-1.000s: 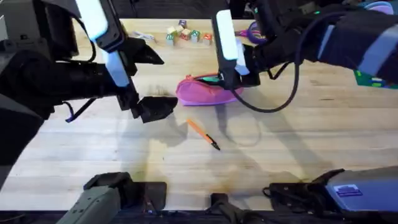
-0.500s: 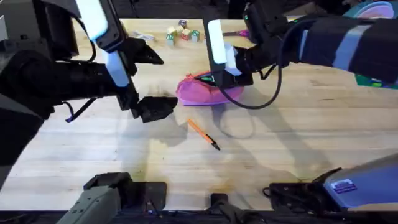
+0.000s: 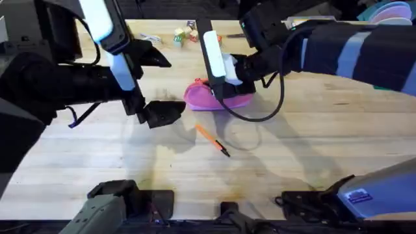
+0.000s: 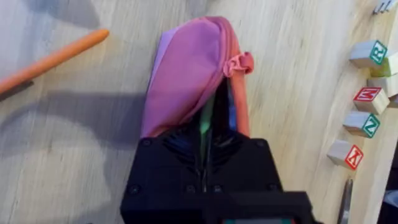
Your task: Unzip the bag, pick up the pens from the table one at a time and place them inside, then zip the bag closed.
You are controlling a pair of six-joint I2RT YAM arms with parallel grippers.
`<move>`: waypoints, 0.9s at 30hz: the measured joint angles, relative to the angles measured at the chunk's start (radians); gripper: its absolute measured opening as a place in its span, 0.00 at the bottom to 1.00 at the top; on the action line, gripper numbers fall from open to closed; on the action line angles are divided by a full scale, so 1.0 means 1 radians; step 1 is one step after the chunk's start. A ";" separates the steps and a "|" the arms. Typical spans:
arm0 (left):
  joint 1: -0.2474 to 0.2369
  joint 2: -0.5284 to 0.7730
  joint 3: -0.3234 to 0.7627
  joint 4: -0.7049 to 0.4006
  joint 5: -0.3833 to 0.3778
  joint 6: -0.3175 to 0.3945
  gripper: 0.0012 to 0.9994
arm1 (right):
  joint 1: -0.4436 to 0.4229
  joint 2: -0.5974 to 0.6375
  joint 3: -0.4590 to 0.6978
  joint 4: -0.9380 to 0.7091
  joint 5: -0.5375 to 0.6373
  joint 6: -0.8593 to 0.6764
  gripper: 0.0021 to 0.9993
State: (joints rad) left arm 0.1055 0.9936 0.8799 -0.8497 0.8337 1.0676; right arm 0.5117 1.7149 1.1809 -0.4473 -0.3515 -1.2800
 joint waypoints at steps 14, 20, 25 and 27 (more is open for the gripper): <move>0.000 0.000 0.000 0.000 0.000 0.000 0.99 | -0.005 -0.006 0.000 0.005 0.000 -0.003 1.00; 0.000 0.000 0.000 0.000 0.000 0.000 0.99 | -0.016 -0.101 0.000 -0.051 0.000 -0.003 1.00; 0.000 0.000 0.000 0.000 0.000 0.000 0.99 | -0.016 -0.210 0.000 -0.090 0.000 0.081 1.00; 0.000 0.000 0.000 0.000 0.000 0.000 0.99 | -0.016 -0.253 0.000 -0.105 0.000 0.145 1.00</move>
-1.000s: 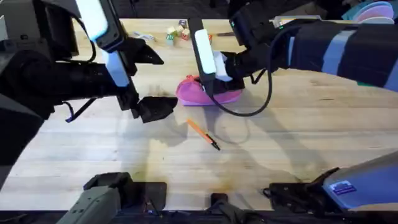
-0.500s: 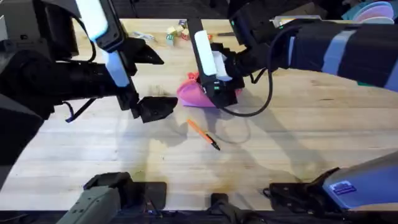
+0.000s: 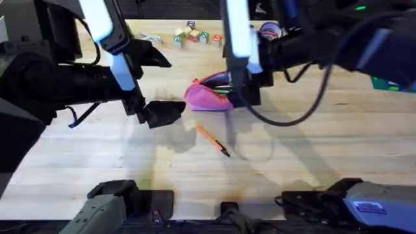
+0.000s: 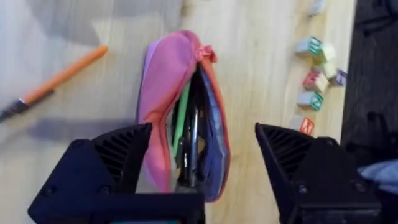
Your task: Unzip the bag, pick up the pens from the table one at a time and place them inside, then zip the bag closed.
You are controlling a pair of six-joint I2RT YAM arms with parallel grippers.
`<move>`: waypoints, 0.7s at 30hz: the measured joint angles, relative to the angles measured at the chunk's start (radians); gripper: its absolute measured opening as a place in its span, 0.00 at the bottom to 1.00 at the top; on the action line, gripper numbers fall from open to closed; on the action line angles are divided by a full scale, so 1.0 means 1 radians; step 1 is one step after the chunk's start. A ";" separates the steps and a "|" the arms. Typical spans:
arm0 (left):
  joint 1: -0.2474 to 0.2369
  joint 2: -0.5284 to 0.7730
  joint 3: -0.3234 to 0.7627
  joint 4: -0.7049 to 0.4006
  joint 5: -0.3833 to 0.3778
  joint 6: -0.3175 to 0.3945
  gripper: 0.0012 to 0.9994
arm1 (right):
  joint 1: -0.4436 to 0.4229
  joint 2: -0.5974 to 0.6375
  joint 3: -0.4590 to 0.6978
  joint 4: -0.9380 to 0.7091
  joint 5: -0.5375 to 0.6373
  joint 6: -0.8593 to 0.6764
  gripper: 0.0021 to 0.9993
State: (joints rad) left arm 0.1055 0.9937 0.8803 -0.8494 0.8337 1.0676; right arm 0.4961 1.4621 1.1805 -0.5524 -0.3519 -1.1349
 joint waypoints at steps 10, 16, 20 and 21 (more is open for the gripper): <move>0.000 0.000 0.000 0.003 0.000 0.004 0.99 | 0.000 -0.252 0.000 -0.291 0.000 0.317 1.00; 0.000 0.000 0.000 0.000 0.000 0.008 0.99 | 0.000 -0.374 0.000 -0.370 0.000 0.460 1.00; 0.000 0.000 0.000 0.000 0.000 0.011 0.99 | 0.041 -0.465 0.000 -0.455 -0.001 0.529 1.00; 0.000 0.000 0.000 0.000 0.000 0.011 0.99 | 0.053 -0.477 0.000 -0.472 -0.001 0.539 1.00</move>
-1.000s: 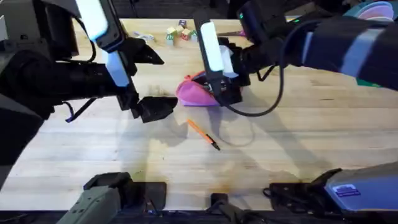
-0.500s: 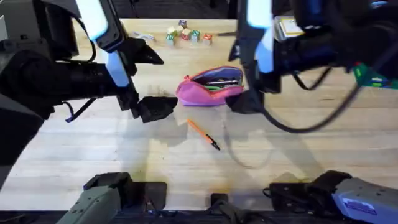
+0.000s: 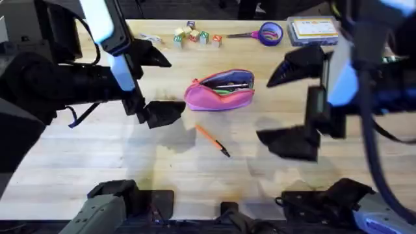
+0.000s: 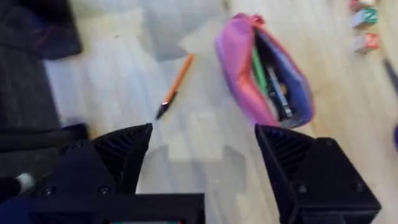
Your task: Unzip the bag, pick up the pens from the table one at a time and place them inside, then zip the bag closed.
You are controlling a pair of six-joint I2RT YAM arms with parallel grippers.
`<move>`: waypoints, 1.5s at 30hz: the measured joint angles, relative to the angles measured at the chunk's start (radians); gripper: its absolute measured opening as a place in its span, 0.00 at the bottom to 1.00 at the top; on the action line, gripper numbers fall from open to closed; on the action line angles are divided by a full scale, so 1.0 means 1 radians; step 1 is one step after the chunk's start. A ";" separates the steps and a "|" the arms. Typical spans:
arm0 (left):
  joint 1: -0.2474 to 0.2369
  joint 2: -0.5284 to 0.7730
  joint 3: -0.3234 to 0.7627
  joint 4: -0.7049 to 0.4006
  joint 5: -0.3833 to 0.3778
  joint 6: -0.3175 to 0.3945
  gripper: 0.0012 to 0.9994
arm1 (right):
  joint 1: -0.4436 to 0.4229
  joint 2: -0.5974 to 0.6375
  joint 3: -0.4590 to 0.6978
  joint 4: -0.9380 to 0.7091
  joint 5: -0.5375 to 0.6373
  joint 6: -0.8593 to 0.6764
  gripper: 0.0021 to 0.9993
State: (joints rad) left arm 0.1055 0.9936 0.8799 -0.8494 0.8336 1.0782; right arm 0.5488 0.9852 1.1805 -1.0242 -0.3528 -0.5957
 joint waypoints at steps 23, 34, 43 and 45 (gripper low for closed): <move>0.000 0.000 0.000 -0.266 -0.088 0.387 0.99 | 0.164 0.001 -0.017 -0.061 0.030 0.375 1.00; 0.000 0.054 0.000 -0.273 -0.180 0.458 0.99 | 0.365 0.035 -0.192 0.164 0.211 0.653 1.00; 0.130 0.310 0.000 -0.272 -0.122 0.619 1.00 | 0.365 0.095 -0.284 0.333 0.313 0.755 1.00; 0.171 0.315 0.000 -0.274 -0.088 0.643 1.00 | 0.365 0.097 -0.306 0.358 0.314 0.761 1.00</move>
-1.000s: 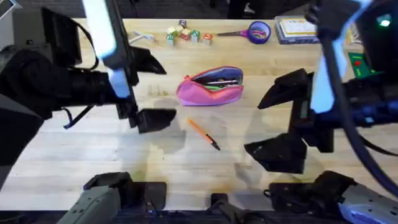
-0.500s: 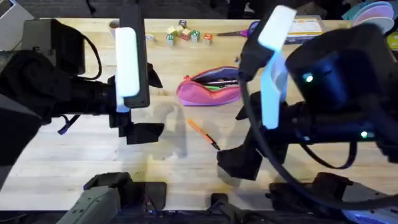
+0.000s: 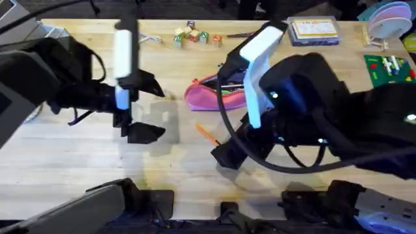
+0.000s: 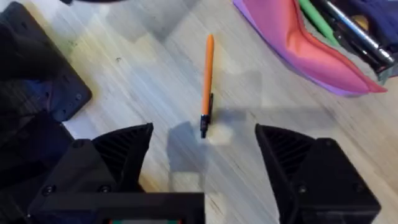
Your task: Unzip the bag, pick up the pens from the table one at a time and place them inside, then zip the bag closed.
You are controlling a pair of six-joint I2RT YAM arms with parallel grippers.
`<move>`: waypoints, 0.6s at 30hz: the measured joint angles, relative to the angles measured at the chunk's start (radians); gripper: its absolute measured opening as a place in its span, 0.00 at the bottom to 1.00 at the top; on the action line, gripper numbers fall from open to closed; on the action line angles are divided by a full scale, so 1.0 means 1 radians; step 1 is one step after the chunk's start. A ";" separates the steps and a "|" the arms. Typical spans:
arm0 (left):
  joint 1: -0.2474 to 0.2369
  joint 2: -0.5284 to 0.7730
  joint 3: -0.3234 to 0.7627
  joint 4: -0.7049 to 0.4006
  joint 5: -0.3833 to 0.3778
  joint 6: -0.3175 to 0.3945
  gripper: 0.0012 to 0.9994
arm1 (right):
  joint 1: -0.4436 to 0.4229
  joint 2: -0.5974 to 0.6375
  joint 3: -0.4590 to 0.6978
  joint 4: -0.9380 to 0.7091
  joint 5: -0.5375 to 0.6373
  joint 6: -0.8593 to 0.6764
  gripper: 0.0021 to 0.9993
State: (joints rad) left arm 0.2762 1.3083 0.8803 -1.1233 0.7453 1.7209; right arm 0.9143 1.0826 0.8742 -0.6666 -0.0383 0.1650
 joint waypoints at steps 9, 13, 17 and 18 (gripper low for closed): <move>0.065 0.000 0.000 -0.049 0.101 0.077 0.99 | 0.007 0.188 -0.034 0.136 0.005 0.042 1.00; 0.065 0.001 0.000 -0.064 0.100 0.079 0.99 | 0.025 0.233 -0.034 0.144 0.009 0.048 1.00; 0.065 0.000 0.000 -0.067 0.100 0.080 0.99 | 0.111 0.303 -0.035 0.188 0.111 0.048 1.00; 0.065 0.000 0.000 -0.067 0.100 0.080 0.99 | 0.120 0.303 -0.035 0.196 0.127 0.048 1.00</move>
State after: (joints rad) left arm 0.3412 1.3087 0.8803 -1.1904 0.8455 1.8011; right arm 1.0344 1.3857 0.8391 -0.4708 0.0882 0.2134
